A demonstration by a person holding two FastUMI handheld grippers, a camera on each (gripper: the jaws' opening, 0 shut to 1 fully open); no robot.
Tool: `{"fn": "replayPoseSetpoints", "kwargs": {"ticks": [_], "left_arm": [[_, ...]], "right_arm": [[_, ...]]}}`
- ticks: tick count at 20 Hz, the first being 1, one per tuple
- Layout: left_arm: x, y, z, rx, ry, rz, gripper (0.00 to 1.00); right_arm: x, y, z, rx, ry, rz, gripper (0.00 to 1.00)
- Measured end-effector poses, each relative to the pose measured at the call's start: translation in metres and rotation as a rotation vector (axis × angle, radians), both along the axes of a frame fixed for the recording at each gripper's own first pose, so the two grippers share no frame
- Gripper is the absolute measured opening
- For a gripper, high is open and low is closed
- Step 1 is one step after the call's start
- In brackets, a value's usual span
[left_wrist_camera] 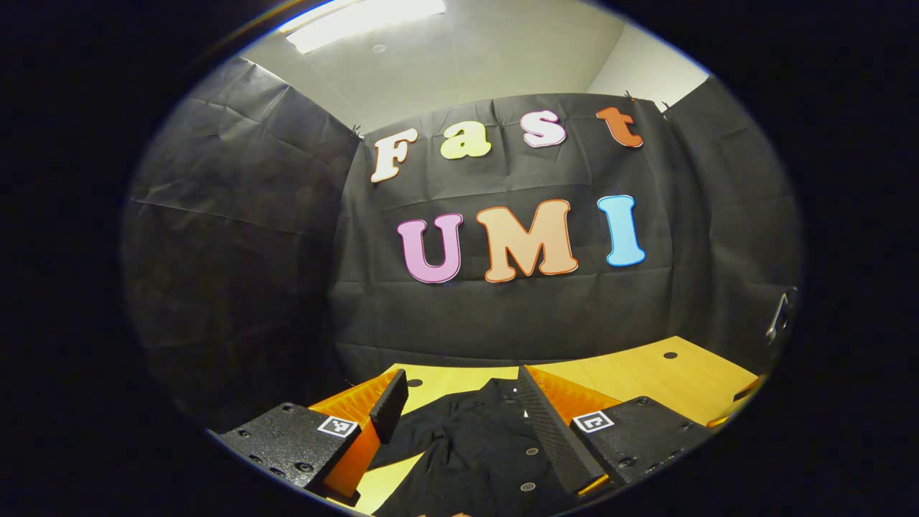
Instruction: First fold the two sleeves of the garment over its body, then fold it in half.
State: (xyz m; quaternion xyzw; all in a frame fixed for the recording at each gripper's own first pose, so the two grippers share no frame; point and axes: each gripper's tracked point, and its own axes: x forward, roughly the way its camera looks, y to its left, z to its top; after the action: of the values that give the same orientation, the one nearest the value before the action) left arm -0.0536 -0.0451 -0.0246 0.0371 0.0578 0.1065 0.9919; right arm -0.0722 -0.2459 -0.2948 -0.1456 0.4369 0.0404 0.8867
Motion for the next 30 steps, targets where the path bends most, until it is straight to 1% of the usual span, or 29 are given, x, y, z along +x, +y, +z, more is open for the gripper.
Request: {"fn": "replayPoseSetpoints", "kwargs": {"ticks": [5,9,10,11,13,14,15,16,18,20,21,22,23,27,30], "left_arm": [[-0.001,-0.016,-0.004,0.003,0.014,0.011,0.93],[-0.001,-0.032,-0.003,0.011,0.015,0.005,0.93],[-0.002,-0.034,-0.002,0.013,0.014,0.002,0.98],[-0.002,-0.036,-0.003,0.017,0.015,0.001,0.93],[-0.001,-0.037,-0.001,0.020,0.012,0.000,0.93],[-0.001,-0.036,0.000,0.018,0.010,0.001,0.93],[0.000,-0.035,0.001,0.013,0.008,0.003,0.93],[0.000,-0.034,0.003,0.007,0.002,0.006,0.93],[0.003,-0.030,0.006,-0.006,-0.011,0.006,0.93],[0.005,-0.026,0.005,-0.011,-0.022,-0.002,0.93],[0.006,-0.023,0.003,-0.018,-0.027,-0.009,0.93],[0.009,-0.021,0.001,-0.026,-0.030,-0.019,0.93],[0.011,-0.017,-0.001,-0.032,-0.027,-0.029,0.93],[0.021,0.014,0.003,-0.026,-0.040,-0.048,0.93],[0.029,0.037,0.009,-0.009,-0.050,-0.059,0.93]], "right_arm": [[-0.027,-0.011,-0.035,0.007,0.142,0.017,0.99],[-0.037,-0.015,-0.054,0.052,0.221,0.004,1.00],[-0.039,-0.015,-0.060,0.062,0.239,0.003,1.00],[-0.044,-0.017,-0.063,0.070,0.271,0.005,0.99],[-0.046,-0.014,-0.064,0.116,0.292,-0.012,1.00],[-0.050,-0.013,-0.065,0.137,0.316,-0.037,0.98],[-0.047,-0.013,-0.064,0.145,0.295,-0.043,0.94],[-0.047,-0.013,-0.068,0.149,0.295,-0.042,0.94],[-0.048,-0.008,-0.070,0.183,0.279,-0.060,0.53],[-0.050,-0.005,-0.070,0.186,0.270,-0.106,0.12],[-0.051,-0.005,-0.068,0.172,0.268,-0.111,0.06],[-0.046,-0.006,-0.075,0.161,0.252,-0.135,0.06],[-0.047,-0.003,-0.067,0.159,0.228,-0.161,0.03],[-0.018,0.012,-0.032,0.195,0.095,-0.262,0.03],[0.008,0.018,-0.001,0.214,-0.001,-0.318,0.03]]}}
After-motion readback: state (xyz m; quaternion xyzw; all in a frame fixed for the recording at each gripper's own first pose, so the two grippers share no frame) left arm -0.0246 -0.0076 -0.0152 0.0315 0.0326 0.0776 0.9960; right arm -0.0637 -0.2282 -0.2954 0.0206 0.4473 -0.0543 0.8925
